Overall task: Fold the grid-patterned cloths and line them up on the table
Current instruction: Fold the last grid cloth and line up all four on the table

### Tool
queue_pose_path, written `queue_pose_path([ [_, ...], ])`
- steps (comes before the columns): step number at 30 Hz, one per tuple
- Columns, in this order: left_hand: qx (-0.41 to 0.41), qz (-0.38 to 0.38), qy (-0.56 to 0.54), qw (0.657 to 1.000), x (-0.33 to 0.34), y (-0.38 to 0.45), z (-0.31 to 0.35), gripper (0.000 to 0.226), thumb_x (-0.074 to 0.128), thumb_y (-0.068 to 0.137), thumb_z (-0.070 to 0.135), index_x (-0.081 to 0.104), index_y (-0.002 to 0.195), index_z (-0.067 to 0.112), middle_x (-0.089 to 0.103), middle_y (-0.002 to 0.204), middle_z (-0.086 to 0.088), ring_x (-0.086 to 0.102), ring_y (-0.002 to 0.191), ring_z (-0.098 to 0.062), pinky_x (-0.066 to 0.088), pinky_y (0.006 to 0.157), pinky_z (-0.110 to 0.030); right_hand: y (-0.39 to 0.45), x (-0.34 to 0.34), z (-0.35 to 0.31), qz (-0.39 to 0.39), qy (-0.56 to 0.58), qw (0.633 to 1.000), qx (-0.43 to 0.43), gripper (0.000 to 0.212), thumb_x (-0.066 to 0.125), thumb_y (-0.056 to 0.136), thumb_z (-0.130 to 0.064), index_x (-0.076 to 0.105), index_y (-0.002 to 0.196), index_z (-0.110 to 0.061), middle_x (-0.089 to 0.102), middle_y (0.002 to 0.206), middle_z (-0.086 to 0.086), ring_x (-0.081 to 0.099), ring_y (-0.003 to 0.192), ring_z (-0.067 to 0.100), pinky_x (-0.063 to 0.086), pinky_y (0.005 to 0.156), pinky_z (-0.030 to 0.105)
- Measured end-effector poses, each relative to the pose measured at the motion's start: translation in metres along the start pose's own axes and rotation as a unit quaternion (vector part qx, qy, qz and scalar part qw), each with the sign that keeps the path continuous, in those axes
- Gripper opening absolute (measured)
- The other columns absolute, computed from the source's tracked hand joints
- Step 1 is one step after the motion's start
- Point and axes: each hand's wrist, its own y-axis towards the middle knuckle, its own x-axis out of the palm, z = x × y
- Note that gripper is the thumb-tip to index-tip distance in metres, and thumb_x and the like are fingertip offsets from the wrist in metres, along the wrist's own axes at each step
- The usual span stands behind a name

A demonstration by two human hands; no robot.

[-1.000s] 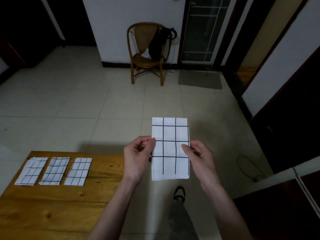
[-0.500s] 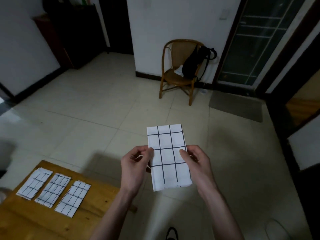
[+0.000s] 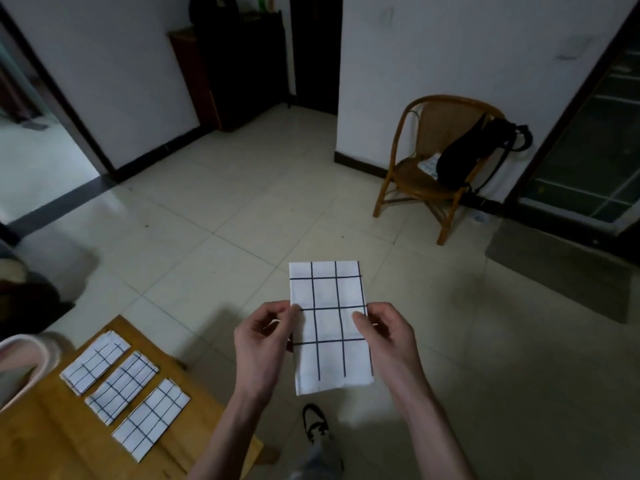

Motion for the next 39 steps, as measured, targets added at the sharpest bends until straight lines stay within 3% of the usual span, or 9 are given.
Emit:
queue_pose_path([
  [8, 0.0, 0.071, -0.03, 0.997, 0.008, 0.113, 0.002, 0.01, 0.069, 0.097, 0.015, 0.076, 0.092, 0.011, 0.077, 0.089, 0.0, 0.069, 0.074, -0.006, 0.057, 0.06, -0.024, 0.124, 0.042, -0.025, -0.063, -0.064, 0.996, -0.005, 0.004, 0.069, 0.099, -0.025, 0.068, 0.098, -0.021, 0.071, 0.091, -0.004, 0.063, 0.082, 0.007, 0.05, 0.072, 0.016],
  [13, 0.001, 0.112, -0.046, 0.993, -0.007, 0.182, 0.009, 0.01, 0.07, 0.097, 0.017, 0.076, 0.091, 0.013, 0.076, 0.087, -0.002, 0.069, 0.076, -0.009, 0.056, 0.061, -0.028, 0.194, 0.085, -0.043, -0.112, -0.093, 0.989, -0.007, 0.007, 0.068, 0.099, -0.028, 0.067, 0.101, -0.021, 0.073, 0.097, -0.001, 0.069, 0.093, 0.022, 0.057, 0.082, 0.035],
  [17, 0.009, 0.137, -0.053, 0.989, -0.025, 0.23, 0.014, 0.011, 0.07, 0.098, 0.017, 0.076, 0.091, 0.013, 0.075, 0.089, -0.008, 0.069, 0.076, -0.011, 0.055, 0.064, -0.036, 0.24, 0.126, -0.053, -0.13, -0.096, 0.986, -0.036, 0.006, 0.069, 0.098, -0.024, 0.066, 0.096, -0.019, 0.071, 0.09, -0.003, 0.065, 0.082, 0.013, 0.051, 0.07, 0.018],
  [25, 0.0, 0.219, -0.043, 0.975, -0.069, 0.282, 0.014, 0.011, 0.068, 0.099, 0.019, 0.076, 0.095, 0.014, 0.076, 0.092, -0.005, 0.072, 0.083, -0.024, 0.06, 0.068, -0.047, 0.297, 0.205, -0.059, -0.202, -0.081, 0.976, -0.029, 0.004, 0.069, 0.099, -0.024, 0.068, 0.1, -0.02, 0.075, 0.093, 0.0, 0.07, 0.085, 0.015, 0.055, 0.072, 0.025],
  [27, 0.002, 0.239, -0.038, 0.97, -0.082, 0.292, 0.011, 0.011, 0.067, 0.099, 0.02, 0.076, 0.097, 0.014, 0.076, 0.093, -0.002, 0.073, 0.083, -0.022, 0.061, 0.067, -0.045, 0.311, 0.226, -0.06, -0.225, -0.087, 0.97, -0.026, 0.005, 0.07, 0.098, -0.025, 0.068, 0.1, -0.02, 0.075, 0.094, -0.001, 0.071, 0.087, 0.017, 0.056, 0.075, 0.03],
  [31, -0.003, 0.283, -0.023, 0.959, -0.11, 0.315, 0.003, 0.012, 0.065, 0.099, 0.023, 0.074, 0.103, 0.016, 0.075, 0.097, 0.003, 0.073, 0.089, -0.019, 0.063, 0.066, -0.035, 0.341, 0.277, -0.063, -0.281, -0.093, 0.955, -0.028, 0.005, 0.07, 0.098, -0.024, 0.068, 0.1, -0.02, 0.073, 0.091, -0.001, 0.068, 0.082, 0.009, 0.053, 0.07, 0.017],
  [36, -0.031, 0.352, -0.014, 0.935, -0.148, 0.345, -0.006, 0.013, 0.065, 0.1, 0.02, 0.073, 0.11, 0.019, 0.075, 0.103, 0.006, 0.072, 0.094, -0.013, 0.061, 0.07, -0.03, 0.382, 0.347, -0.064, -0.374, -0.118, 0.92, -0.03, 0.004, 0.07, 0.098, -0.025, 0.068, 0.097, -0.023, 0.072, 0.091, -0.002, 0.065, 0.081, 0.007, 0.05, 0.07, 0.015],
  [39, -0.047, 0.413, -0.013, 0.909, -0.164, 0.359, -0.004, 0.016, 0.065, 0.1, 0.015, 0.072, 0.113, 0.019, 0.074, 0.102, 0.002, 0.071, 0.088, -0.012, 0.057, 0.062, -0.024, 0.403, 0.39, -0.065, -0.434, -0.13, 0.891, -0.033, 0.003, 0.07, 0.098, -0.025, 0.068, 0.099, -0.024, 0.072, 0.09, -0.006, 0.066, 0.083, 0.006, 0.049, 0.07, 0.013],
])
